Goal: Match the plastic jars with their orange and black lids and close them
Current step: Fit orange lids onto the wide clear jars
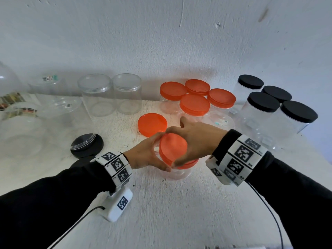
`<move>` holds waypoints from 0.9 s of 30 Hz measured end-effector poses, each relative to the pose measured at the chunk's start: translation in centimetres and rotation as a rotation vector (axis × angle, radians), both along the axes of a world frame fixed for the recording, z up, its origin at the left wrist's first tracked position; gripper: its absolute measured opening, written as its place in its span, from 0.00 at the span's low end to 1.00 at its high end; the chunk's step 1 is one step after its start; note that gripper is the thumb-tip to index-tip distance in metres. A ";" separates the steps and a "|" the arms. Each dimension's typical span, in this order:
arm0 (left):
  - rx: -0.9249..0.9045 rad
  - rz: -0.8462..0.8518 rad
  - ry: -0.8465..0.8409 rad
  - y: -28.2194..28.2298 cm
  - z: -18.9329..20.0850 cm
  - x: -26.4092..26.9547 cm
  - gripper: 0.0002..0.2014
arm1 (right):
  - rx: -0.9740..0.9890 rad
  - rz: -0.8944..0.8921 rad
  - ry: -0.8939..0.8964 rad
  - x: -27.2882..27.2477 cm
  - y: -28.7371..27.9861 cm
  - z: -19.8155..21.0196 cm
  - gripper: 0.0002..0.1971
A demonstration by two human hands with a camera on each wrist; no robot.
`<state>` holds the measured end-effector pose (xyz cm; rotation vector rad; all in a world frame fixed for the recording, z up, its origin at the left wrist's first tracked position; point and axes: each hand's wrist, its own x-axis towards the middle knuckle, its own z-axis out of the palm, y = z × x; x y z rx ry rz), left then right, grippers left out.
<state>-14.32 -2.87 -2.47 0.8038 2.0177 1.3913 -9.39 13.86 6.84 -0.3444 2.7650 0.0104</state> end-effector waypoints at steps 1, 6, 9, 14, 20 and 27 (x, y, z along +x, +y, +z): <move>-0.007 0.008 -0.004 0.0 0.0 0.0 0.50 | 0.041 -0.013 0.025 0.2 -0.1 -0.1 0.48; -0.016 -0.001 0.016 0.0 0.0 0.0 0.46 | 0.046 0.119 0.002 0.8 0.0 0.1 0.51; -0.014 0.007 0.016 0.0 0.0 -0.1 0.46 | -0.119 0.152 -0.119 0.9 0.2 0.3 0.45; -0.018 0.002 -0.025 -0.1 0.0 0.0 0.52 | 0.102 0.022 0.169 1.5 -0.9 -0.9 0.43; -0.030 0.015 -0.010 0.0 0.0 0.1 0.48 | -0.121 0.091 -0.122 0.9 0.4 -0.2 0.46; -0.010 0.010 -0.007 0.0 0.0 0.0 0.49 | 0.090 -0.004 0.168 1.3 -0.9 -1.0 0.46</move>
